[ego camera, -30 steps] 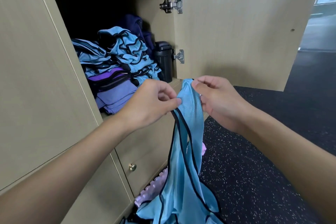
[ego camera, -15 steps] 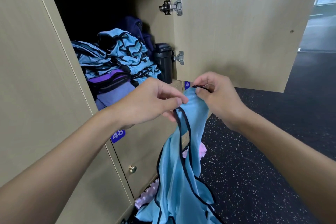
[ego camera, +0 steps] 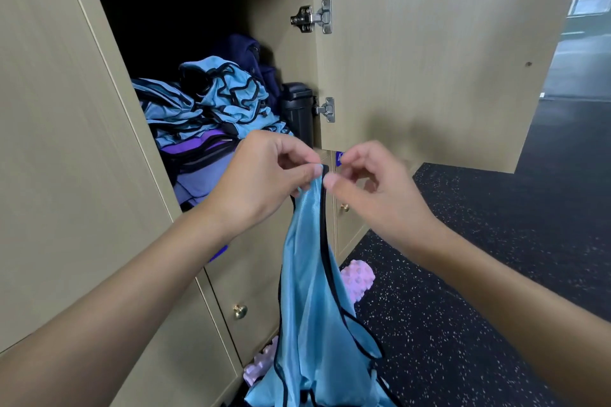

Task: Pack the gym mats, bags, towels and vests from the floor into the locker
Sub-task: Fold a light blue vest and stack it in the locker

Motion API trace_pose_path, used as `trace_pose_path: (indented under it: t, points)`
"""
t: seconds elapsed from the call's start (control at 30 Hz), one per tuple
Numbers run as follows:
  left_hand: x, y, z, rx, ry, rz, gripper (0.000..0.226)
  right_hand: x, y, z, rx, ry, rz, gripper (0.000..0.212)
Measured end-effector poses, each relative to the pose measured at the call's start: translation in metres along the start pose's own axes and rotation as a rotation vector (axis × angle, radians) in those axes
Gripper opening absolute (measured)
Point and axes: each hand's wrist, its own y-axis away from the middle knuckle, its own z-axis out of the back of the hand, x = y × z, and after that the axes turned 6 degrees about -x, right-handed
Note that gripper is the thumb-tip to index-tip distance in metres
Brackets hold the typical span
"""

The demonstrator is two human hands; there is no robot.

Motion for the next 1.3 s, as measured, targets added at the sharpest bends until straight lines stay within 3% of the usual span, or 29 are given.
trace_pose_path:
  t: [0.07, 0.2, 0.33, 0.53, 0.67, 0.73, 0.83, 0.9, 0.97, 1.13, 1.23, 1.3]
  points:
    - [-0.002, -0.001, 0.003, -0.027, -0.097, -0.061, 0.008, -0.005, 0.002, -0.004, 0.085, 0.076, -0.02, 0.023]
    - [-0.005, -0.001, 0.004, -0.006, -0.159, -0.117, 0.007, -0.011, 0.005, -0.01, 0.148, 0.08, -0.04, 0.005]
    - [0.002, -0.001, 0.002, 0.011, -0.076, -0.105, 0.01, -0.012, 0.004, -0.012, 0.139, 0.087, -0.046, 0.015]
    - [0.005, -0.004, 0.006, -0.152, -0.093, -0.088, 0.013, -0.009, 0.004, -0.007, 0.322, 0.067, -0.134, 0.003]
    - [0.004, -0.008, 0.015, -0.198, -0.106, -0.084, 0.016, -0.01, 0.007, -0.002, 0.438, 0.191, -0.147, 0.02]
    - [0.002, -0.007, 0.017, -0.116, -0.139, -0.053, 0.012, -0.009, 0.007, -0.003, 0.442, 0.219, -0.141, 0.02]
    - [-0.002, -0.001, 0.021, 0.231, -0.4, 0.001, 0.058, -0.012, 0.006, -0.005, 0.39, 0.206, -0.096, 0.014]
    - [-0.001, 0.001, 0.021, 0.38, -0.536, 0.014, 0.042, -0.012, 0.006, -0.003, 0.36, 0.178, -0.106, 0.013]
    - [0.0, 0.002, 0.021, 0.389, -0.571, -0.017, 0.015, -0.012, 0.006, -0.002, 0.364, 0.133, -0.138, 0.007]
    - [-0.004, -0.003, 0.037, 0.239, -0.598, -0.007, 0.016, -0.009, 0.006, 0.005, 0.524, 0.179, -0.24, 0.025]
    - [0.001, -0.008, 0.048, 0.082, -0.852, -0.071, 0.012, -0.008, 0.004, 0.01, 0.522, 0.285, -0.189, 0.011]
    - [0.004, -0.009, 0.05, 0.065, -0.833, -0.105, 0.011, -0.009, 0.003, 0.012, 0.488, 0.324, -0.144, 0.008]
